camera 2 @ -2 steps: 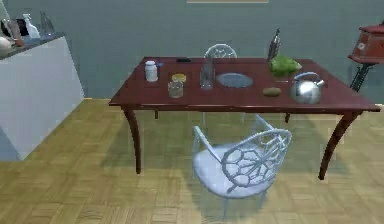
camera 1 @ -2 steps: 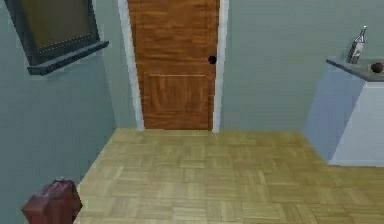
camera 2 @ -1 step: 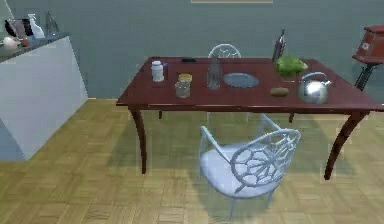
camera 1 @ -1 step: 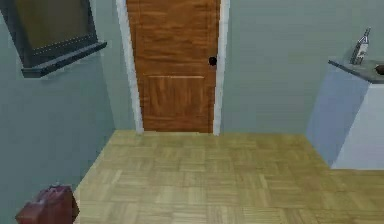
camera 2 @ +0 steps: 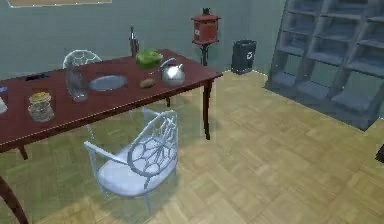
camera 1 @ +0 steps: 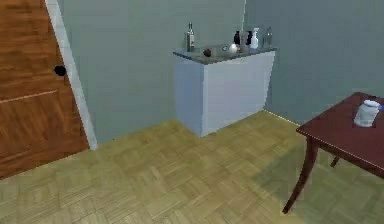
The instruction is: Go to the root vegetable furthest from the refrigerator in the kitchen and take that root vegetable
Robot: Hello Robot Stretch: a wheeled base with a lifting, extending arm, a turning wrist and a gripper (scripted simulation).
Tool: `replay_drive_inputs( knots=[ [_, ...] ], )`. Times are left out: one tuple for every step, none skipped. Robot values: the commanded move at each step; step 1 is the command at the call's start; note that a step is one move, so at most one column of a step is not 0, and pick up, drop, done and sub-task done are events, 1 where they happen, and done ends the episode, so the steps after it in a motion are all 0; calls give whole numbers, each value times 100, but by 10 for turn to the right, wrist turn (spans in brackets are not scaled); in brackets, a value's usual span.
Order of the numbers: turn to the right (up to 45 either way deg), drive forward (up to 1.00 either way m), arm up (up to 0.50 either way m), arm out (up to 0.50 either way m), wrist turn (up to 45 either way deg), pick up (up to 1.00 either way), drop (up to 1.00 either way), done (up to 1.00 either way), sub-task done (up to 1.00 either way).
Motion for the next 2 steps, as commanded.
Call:
replay_drive_inputs(
  knots=[
    [0,100,0,0,0,0,0,0,0],
    [60,0,0,0,0,0,0,0,0]
  ],
)
